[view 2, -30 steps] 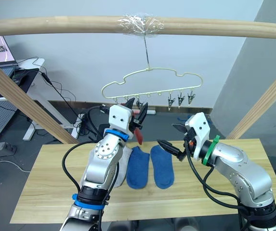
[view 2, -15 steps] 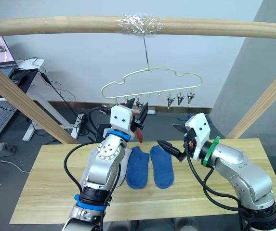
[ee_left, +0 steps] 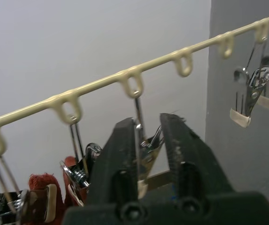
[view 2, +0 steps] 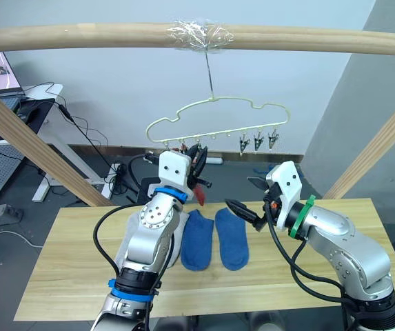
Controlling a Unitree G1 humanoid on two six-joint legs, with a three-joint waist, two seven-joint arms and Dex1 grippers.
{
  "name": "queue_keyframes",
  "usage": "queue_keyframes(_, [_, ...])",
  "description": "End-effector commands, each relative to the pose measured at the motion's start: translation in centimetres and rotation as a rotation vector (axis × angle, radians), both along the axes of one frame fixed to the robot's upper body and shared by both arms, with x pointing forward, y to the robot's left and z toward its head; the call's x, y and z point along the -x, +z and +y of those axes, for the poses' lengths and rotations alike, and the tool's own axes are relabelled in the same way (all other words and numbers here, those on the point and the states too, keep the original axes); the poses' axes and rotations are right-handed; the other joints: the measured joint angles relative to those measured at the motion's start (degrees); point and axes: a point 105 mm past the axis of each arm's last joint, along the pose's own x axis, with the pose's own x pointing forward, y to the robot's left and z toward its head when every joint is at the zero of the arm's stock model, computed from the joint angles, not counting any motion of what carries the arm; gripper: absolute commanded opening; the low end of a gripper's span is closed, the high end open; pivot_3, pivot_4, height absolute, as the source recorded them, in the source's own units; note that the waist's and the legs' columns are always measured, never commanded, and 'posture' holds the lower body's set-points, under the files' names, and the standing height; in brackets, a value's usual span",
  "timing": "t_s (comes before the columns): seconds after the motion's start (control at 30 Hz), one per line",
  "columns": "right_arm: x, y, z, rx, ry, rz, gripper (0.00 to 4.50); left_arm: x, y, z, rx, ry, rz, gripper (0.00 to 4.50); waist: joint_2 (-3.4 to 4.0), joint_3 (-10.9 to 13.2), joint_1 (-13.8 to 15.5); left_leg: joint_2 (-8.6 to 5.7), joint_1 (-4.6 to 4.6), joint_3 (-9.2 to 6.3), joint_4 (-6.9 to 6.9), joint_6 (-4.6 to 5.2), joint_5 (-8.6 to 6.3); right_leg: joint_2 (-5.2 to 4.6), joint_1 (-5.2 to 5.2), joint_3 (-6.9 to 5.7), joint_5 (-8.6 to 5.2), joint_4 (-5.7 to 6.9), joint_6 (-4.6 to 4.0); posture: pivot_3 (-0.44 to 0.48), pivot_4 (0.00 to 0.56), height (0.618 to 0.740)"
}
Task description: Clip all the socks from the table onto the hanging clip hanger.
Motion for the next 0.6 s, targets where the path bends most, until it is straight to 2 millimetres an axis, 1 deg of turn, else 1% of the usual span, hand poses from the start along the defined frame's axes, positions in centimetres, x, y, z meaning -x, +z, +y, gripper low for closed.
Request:
queue_keyframes(0.03, [0.54,1.35,0.22,-0.013,0.014,-0.057,4.5,-0.06,0.9,0.04,0.023,0.005,-0.021,0.02,0.0,0.0,0.0,0.0,0.0,0.0,0.0,0.0,0.0,0.0,0.0,0.0,0.0,0.0,0.0,-0.155,0.182,0.74])
queue_keyframes(0.37, [0.58,1.21,0.29,-0.014,0.015,-0.055,4.5,0.06,0.66,0.26,0.018,-0.003,-0.008,0.02,0.0,0.0,0.0,0.0,0.01,0.0,0.0,0.0,0.0,0.0,0.0,0.0,0.0,0.0,0.0,-0.15,0.174,0.74])
queue_keyframes(0.53, [0.52,1.2,0.23,-0.013,0.011,-0.055,4.5,0.27,0.89,-0.14,-0.032,-0.02,-0.04,0.02,0.0,0.0,-0.01,0.0,0.01,0.0,0.0,0.0,0.0,0.0,0.0,0.0,0.0,0.0,0.0,-0.153,0.175,0.74])
queue_keyframes(0.6, [0.54,1.16,0.22,-0.013,0.01,-0.054,4.5,0.32,1.03,-0.17,-0.041,-0.019,-0.054,0.46,0.0,0.0,-0.01,0.0,0.01,0.0,0.0,0.0,0.0,0.0,0.0,0.0,0.0,0.0,0.0,-0.153,0.175,0.74])
